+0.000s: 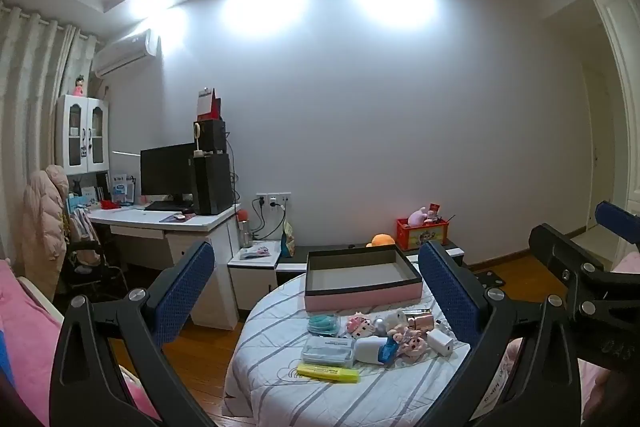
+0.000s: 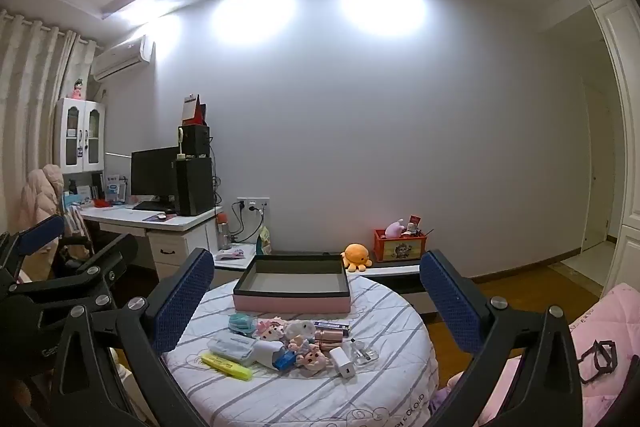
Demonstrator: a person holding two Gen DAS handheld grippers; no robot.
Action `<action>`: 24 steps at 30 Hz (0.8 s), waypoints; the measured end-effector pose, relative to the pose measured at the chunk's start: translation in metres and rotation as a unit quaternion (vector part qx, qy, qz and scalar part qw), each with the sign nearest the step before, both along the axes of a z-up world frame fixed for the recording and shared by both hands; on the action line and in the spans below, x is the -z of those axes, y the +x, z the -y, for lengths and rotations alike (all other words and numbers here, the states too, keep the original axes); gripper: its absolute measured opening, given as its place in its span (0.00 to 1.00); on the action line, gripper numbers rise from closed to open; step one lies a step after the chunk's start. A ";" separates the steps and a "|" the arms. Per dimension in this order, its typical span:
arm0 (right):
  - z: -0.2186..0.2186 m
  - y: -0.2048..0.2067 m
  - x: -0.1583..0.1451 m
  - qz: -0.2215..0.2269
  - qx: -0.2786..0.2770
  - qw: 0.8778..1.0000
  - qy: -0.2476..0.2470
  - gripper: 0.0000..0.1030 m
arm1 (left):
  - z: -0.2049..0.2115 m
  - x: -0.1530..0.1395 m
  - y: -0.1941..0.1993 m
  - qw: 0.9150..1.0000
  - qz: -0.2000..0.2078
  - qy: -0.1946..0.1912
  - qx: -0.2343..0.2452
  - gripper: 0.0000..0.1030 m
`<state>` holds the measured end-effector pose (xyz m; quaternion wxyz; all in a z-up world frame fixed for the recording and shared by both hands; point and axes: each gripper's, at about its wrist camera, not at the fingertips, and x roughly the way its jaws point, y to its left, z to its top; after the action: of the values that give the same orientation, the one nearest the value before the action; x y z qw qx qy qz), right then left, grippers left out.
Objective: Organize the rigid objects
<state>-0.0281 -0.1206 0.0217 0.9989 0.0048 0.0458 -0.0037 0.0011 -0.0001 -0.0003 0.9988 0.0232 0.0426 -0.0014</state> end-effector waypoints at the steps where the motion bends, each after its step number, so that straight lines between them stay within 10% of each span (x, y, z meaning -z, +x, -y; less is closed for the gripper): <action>1: 0.000 0.000 0.000 0.000 0.002 1.000 0.000 1.00 | 0.000 0.000 0.001 1.000 -0.002 -0.002 0.001 1.00; 24: 0.000 -0.004 -0.004 0.018 0.001 1.000 0.002 1.00 | -0.001 -0.008 -0.008 1.000 0.023 0.000 0.002 1.00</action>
<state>-0.0321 -0.1209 0.0260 0.9996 0.0065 0.0277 -0.0045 -0.0074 0.0007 0.0073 0.9995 0.0237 0.0192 -0.0025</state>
